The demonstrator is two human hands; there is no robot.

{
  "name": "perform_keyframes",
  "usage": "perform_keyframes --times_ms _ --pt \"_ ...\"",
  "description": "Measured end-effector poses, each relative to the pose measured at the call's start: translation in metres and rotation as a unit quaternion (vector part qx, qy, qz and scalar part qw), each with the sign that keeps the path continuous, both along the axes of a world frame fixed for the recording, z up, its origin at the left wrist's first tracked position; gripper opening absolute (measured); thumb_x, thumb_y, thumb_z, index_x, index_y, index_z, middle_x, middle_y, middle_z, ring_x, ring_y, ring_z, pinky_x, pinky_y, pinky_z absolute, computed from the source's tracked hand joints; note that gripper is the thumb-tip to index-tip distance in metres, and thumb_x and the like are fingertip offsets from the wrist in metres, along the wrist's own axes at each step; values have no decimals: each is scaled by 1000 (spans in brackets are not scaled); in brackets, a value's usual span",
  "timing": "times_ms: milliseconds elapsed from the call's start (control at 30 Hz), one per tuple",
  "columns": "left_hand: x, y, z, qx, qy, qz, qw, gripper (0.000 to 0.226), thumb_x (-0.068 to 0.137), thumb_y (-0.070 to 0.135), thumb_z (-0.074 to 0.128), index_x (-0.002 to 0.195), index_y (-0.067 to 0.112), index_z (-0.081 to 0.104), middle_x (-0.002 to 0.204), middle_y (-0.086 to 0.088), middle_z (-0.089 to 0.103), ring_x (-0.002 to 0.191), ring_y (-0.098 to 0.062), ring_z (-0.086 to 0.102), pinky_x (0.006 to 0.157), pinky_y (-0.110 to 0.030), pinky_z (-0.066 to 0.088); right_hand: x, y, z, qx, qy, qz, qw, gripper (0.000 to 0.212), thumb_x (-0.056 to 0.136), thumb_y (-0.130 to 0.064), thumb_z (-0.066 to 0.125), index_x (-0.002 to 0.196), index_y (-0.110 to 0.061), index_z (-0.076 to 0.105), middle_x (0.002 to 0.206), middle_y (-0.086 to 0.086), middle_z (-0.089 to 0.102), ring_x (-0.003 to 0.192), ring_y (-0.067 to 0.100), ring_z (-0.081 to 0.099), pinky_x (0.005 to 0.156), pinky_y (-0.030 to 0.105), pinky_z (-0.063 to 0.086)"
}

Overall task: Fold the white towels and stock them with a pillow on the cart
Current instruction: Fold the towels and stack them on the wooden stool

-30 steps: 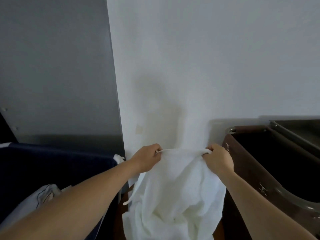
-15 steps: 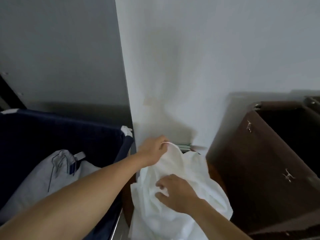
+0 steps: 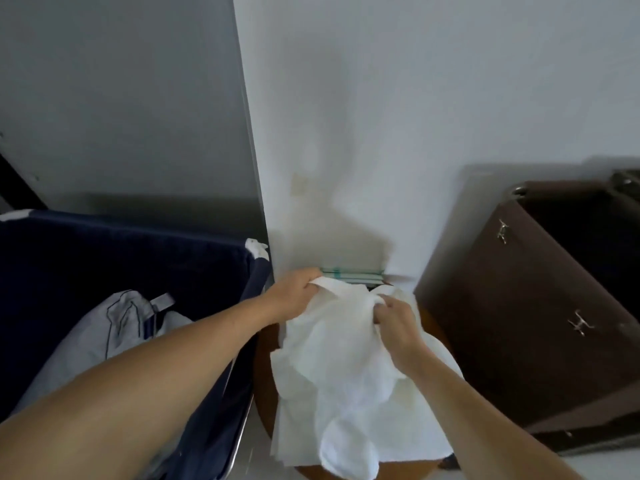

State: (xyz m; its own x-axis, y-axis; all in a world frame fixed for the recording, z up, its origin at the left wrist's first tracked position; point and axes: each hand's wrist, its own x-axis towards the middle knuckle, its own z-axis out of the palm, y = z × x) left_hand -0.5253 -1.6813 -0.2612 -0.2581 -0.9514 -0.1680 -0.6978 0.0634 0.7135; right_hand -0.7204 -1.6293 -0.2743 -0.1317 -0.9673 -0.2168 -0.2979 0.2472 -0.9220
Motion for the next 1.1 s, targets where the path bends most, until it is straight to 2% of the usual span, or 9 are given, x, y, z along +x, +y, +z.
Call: perform_keyframes --times_ms 133,233,333,433,567,633,767,867,1100 --pt "-32 8 47 77 183 14 980 30 95 39 56 118 20 59 113 -7 64 104 -28 63 90 -41 53 -35 -8 62 9 -160 -105 982 31 88 -7 49 68 -19 69 71 4 62 79 28 55 69 34 44" --pt "-51 25 69 160 263 -109 945 75 84 35 74 147 29 35 134 5 53 114 -17 60 89 -33 56 -52 -11 87 31 251 -26 967 20 97 -14 45 95 -19 64 104 3 67 104 27 62 89 33 52" --pt "-76 43 75 65 105 -163 979 111 77 34 84 154 40 4 143 20 34 118 -2 46 90 -11 41 -59 -13 92 35 354 -13 934 28 98 -20 43 113 -19 66 122 3 65 118 23 59 95 30 49" --pt "-99 50 74 -82 11 -126 989 91 70 39 82 147 27 34 139 9 47 122 -12 48 88 -16 35 -56 -14 93 66 190 -72 977 33 103 -19 41 126 -12 62 131 7 61 121 24 58 95 32 47" --pt "-100 46 83 -43 106 -31 993 28 78 23 71 104 14 65 97 0 63 87 -18 58 65 -18 44 -63 -11 83 -12 -76 -135 988 30 95 -12 55 122 -1 61 111 8 65 98 24 61 90 41 52" --pt "-94 37 93 8 134 40 990 3 85 14 63 86 13 64 85 -4 63 74 -19 57 62 -22 47 -70 -6 90 -125 8 -132 983 32 91 -12 61 123 -14 58 120 1 60 105 16 58 95 34 49" --pt "-89 28 122 141 247 118 951 17 86 6 55 96 -2 66 90 -17 68 73 -27 65 63 -29 54 -67 15 123 -336 97 97 932 41 79 -37 77 114 -39 55 118 -14 58 107 1 56 85 15 45" --pt "-89 29 130 221 304 62 925 18 91 9 48 100 0 61 80 -14 63 66 -23 64 55 -27 53 -61 22 114 -325 299 252 861 59 72 -49 79 125 -40 56 128 -17 44 119 2 43 97 18 40" --pt "-69 26 108 230 399 -34 887 39 75 18 63 110 3 57 99 -16 54 83 -27 50 76 -33 45 -67 5 110 -208 301 166 916 10 88 -17 68 94 -19 75 95 -6 63 89 16 62 85 29 51"
